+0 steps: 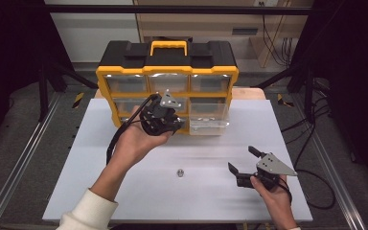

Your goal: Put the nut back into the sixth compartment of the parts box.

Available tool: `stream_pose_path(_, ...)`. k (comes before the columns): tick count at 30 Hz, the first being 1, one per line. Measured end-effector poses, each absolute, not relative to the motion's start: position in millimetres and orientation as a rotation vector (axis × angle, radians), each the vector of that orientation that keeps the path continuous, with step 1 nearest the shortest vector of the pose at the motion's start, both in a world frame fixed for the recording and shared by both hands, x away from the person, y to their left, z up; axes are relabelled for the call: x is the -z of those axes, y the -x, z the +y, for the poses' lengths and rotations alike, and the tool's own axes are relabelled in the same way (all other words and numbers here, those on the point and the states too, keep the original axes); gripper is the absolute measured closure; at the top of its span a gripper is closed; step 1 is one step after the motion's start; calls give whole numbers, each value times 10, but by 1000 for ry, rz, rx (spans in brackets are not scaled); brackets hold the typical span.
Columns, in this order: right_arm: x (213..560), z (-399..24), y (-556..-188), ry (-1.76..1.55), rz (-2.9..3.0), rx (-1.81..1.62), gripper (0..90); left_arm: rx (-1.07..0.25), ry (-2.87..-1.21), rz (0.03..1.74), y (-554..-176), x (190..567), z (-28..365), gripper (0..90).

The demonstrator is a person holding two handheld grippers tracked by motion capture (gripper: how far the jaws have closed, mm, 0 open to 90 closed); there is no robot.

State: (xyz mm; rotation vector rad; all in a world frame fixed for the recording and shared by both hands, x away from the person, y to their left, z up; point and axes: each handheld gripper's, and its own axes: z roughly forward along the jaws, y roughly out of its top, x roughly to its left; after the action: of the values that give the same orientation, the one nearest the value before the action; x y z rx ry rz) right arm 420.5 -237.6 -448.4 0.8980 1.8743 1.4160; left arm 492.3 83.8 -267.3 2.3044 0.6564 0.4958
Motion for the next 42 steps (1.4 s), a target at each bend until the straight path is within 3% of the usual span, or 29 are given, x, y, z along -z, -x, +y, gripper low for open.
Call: stream_pose_path(42, 4477, -2386, -4198, -904, 1863, -1425, 72, -501, -2264, 604, -5006, 2484, 467, 697)
